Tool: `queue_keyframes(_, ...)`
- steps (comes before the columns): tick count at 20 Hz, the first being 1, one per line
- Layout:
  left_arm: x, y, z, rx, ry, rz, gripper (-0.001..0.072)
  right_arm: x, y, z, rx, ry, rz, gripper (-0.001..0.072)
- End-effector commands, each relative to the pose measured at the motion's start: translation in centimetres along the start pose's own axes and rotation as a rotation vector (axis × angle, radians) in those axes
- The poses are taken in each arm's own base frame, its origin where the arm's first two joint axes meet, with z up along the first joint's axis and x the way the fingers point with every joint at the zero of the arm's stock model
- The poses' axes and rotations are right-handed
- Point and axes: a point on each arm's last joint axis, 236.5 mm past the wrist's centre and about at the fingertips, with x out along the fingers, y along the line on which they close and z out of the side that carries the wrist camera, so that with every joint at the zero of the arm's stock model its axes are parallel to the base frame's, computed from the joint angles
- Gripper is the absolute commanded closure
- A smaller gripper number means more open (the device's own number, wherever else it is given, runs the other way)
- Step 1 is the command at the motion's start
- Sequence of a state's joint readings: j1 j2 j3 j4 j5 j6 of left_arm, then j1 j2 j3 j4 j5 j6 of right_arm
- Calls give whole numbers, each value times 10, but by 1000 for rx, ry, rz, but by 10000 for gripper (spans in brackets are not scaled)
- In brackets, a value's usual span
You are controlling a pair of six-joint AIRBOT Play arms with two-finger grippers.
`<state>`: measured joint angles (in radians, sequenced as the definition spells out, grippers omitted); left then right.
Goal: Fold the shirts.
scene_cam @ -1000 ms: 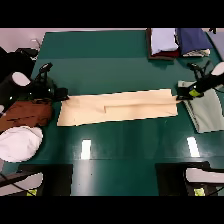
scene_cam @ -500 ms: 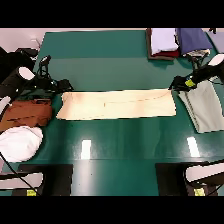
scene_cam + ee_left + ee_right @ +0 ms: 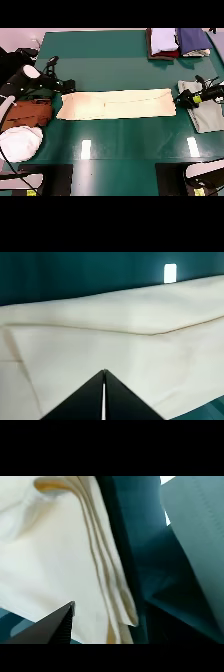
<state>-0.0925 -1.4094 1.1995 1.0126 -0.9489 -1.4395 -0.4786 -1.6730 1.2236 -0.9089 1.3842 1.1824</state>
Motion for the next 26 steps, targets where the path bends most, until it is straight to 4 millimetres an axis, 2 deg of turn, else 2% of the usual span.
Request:
queue_keyframes(1,21,-36,-11,17,16,-36,684,32,6,2,-11,10,33,227)
queue_keyframes(3,38,-53,-26,47,57,-51,684,48,27,5,-70,24,69,374)
queue_keyframes(4,47,-64,-31,59,60,-64,685,51,34,6,-95,27,71,493)
queue_keyframes(5,55,-76,-32,59,50,-87,685,50,43,8,-129,26,69,619)
queue_keyframes(6,63,-89,-30,57,39,-110,685,43,53,12,-160,12,69,694)
queue_keyframes(8,76,-114,-27,87,41,-142,685,15,78,19,-228,-41,72,693)
queue_keyframes(9,84,-125,-24,107,45,-155,685,-6,98,24,-273,-87,83,694)
queue_keyframes(12,113,-155,-23,154,65,-184,686,-66,173,32,-368,-232,161,694)
queue_keyframes(14,135,-171,-26,172,85,-199,685,-92,224,23,-449,-281,184,694)
queue_keyframes(17,161,-188,-39,194,131,-213,685,-102,288,-4,-588,-279,210,694)
queue_keyframes(20,176,-201,-49,192,153,-238,685,-100,340,-25,-685,-281,246,693)
queue_keyframes(22,180,-203,-48,177,145,-246,685,-95,364,-37,-723,-278,268,693)
queue_keyframes(26,180,-202,-47,181,143,-242,685,-82,394,-53,-767,-272,303,694)
